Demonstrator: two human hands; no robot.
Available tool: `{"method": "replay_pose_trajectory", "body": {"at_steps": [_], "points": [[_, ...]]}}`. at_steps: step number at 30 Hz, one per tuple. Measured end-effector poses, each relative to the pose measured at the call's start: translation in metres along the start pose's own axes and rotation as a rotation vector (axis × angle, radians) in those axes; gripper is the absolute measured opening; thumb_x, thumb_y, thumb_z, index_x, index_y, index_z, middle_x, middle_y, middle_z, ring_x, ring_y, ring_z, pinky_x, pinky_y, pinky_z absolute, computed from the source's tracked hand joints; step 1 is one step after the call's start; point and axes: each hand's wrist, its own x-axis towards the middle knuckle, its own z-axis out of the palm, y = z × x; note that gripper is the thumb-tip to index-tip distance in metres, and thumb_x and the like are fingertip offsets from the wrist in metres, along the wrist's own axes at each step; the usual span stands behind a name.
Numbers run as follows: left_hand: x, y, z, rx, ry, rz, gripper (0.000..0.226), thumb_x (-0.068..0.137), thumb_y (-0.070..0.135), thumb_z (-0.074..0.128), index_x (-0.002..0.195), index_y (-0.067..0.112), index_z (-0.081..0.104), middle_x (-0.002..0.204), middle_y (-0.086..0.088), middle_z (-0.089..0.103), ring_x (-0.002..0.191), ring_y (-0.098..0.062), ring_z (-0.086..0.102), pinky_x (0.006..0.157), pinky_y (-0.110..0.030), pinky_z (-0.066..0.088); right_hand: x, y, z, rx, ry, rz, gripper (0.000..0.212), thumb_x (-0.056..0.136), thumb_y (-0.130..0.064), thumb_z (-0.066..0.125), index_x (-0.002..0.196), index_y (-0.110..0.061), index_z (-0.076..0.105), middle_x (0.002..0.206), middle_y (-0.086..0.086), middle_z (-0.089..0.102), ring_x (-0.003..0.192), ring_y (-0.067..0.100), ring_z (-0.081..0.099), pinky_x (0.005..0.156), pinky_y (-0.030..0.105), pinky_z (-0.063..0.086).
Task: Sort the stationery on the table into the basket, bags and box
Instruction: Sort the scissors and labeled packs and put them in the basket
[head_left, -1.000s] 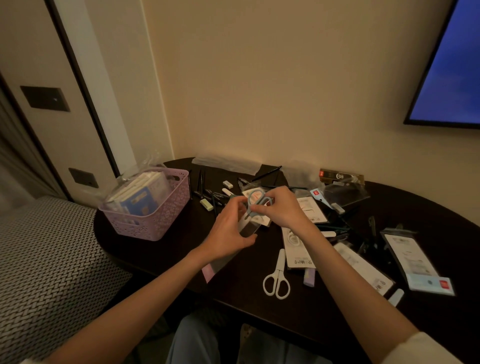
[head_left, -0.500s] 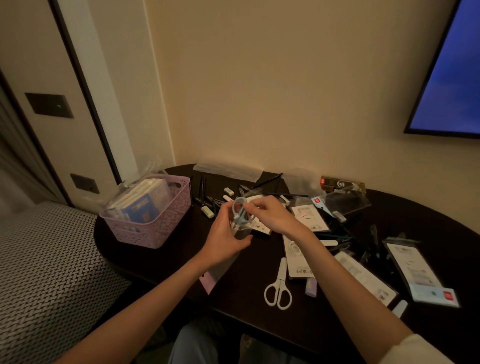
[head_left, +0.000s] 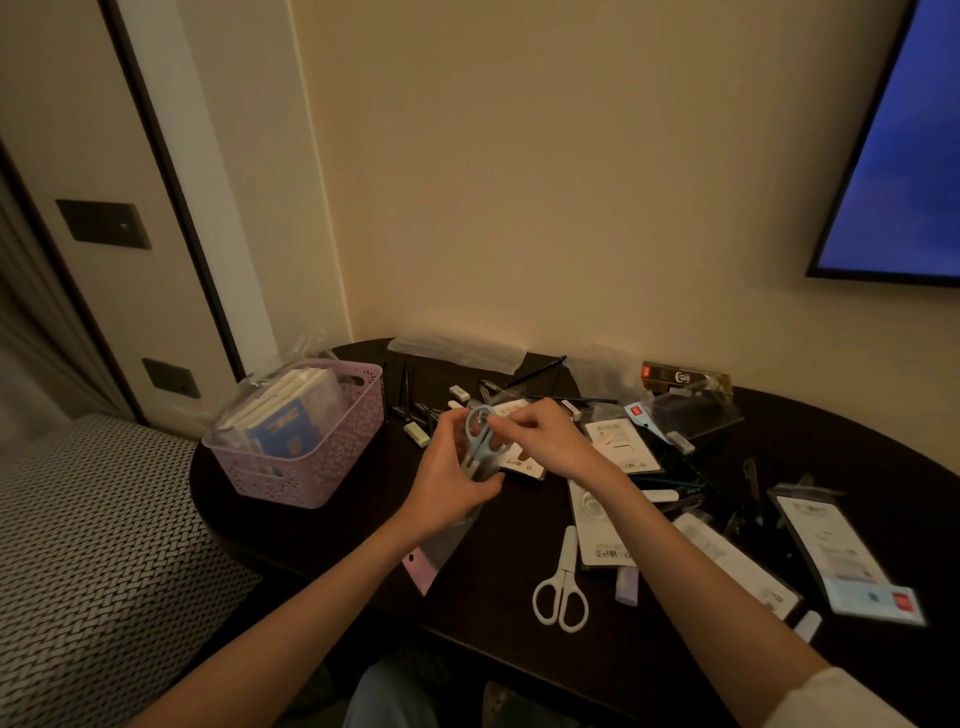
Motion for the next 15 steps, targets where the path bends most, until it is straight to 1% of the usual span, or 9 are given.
{"method": "replay_pose_trajectory", "body": {"at_steps": [1, 2, 3, 4, 7, 9, 12, 15], "points": [[0.0009, 0.0015, 0.0008, -0.016, 0.01, -0.006, 0.076, 0.072, 0.005, 0.08, 0.131, 0.018, 0.035, 0.117, 0.012, 0.051, 0.109, 0.003, 0.054, 0.087, -0.009, 0.046, -0.0006, 0.0011, 0.004, 0.084, 0.028, 0.024, 0.033, 0.094, -0.031, 0.056, 0.089, -0.004, 0.075, 0.085, 0.015, 0.07, 0.071, 0.017, 0.063, 0.06, 0.027, 0.049], [0.0018, 0.002, 0.0012, -0.029, 0.018, -0.012, 0.075, 0.072, 0.004, 0.08, 0.13, 0.018, 0.034, 0.116, 0.013, 0.05, 0.108, 0.007, 0.053, 0.087, -0.008, 0.046, -0.0009, 0.0024, 0.0076, 0.15, 0.047, 0.042, 0.033, 0.094, -0.031, 0.056, 0.092, -0.003, 0.074, 0.091, 0.014, 0.071, 0.082, 0.022, 0.066, 0.066, 0.031, 0.052], [0.0025, 0.0024, 0.0016, -0.038, 0.023, -0.014, 0.075, 0.071, 0.004, 0.08, 0.129, 0.019, 0.034, 0.116, 0.015, 0.049, 0.107, 0.01, 0.052, 0.086, -0.008, 0.046, -0.0015, 0.0039, 0.0094, 0.187, 0.045, 0.058, 0.033, 0.095, -0.03, 0.055, 0.095, -0.003, 0.074, 0.094, 0.012, 0.071, 0.088, 0.023, 0.067, 0.07, 0.033, 0.054], [0.0029, 0.0015, 0.0011, -0.038, 0.028, -0.014, 0.075, 0.071, 0.004, 0.08, 0.128, 0.02, 0.035, 0.115, 0.015, 0.048, 0.106, 0.01, 0.052, 0.085, -0.007, 0.046, -0.0016, 0.0043, 0.0104, 0.204, 0.019, 0.071, 0.033, 0.096, -0.03, 0.053, 0.098, -0.004, 0.073, 0.097, 0.01, 0.071, 0.09, 0.021, 0.066, 0.07, 0.031, 0.054], [0.0027, -0.002, -0.0001, -0.012, 0.033, -0.019, 0.075, 0.07, 0.006, 0.081, 0.129, 0.018, 0.036, 0.114, 0.014, 0.048, 0.106, 0.005, 0.052, 0.083, -0.007, 0.045, -0.0026, 0.0042, 0.0081, 0.221, -0.12, 0.093, 0.035, 0.1, -0.029, 0.044, 0.102, -0.006, 0.07, 0.103, 0.01, 0.068, 0.094, 0.017, 0.064, 0.064, 0.02, 0.053], [0.0024, -0.0039, -0.0001, -0.009, 0.043, -0.026, 0.075, 0.071, 0.006, 0.081, 0.13, 0.019, 0.037, 0.112, 0.012, 0.05, 0.103, 0.002, 0.055, 0.082, -0.008, 0.046, -0.0027, 0.0049, 0.0053, 0.254, -0.159, 0.101, 0.035, 0.102, -0.026, 0.04, 0.101, -0.007, 0.07, 0.104, 0.009, 0.068, 0.096, 0.017, 0.064, 0.063, 0.019, 0.052], [0.0028, -0.0059, 0.0, -0.018, 0.048, -0.029, 0.072, 0.072, 0.006, 0.08, 0.129, 0.021, 0.037, 0.112, 0.006, 0.052, 0.1, -0.009, 0.059, 0.081, -0.012, 0.05, -0.0015, 0.0071, 0.0039, 0.272, -0.12, 0.117, 0.035, 0.102, -0.022, 0.04, 0.103, -0.002, 0.069, 0.105, 0.009, 0.067, 0.096, 0.02, 0.064, 0.066, 0.022, 0.052], [0.0028, -0.005, -0.0012, -0.034, 0.037, -0.034, 0.073, 0.072, 0.008, 0.082, 0.128, 0.024, 0.037, 0.112, 0.01, 0.052, 0.1, -0.007, 0.059, 0.08, -0.013, 0.05, 0.0003, 0.0095, 0.0052, 0.25, -0.067, 0.108, 0.027, 0.098, -0.016, 0.049, 0.103, 0.001, 0.07, 0.103, 0.015, 0.069, 0.092, 0.02, 0.066, 0.066, 0.022, 0.053]]}}
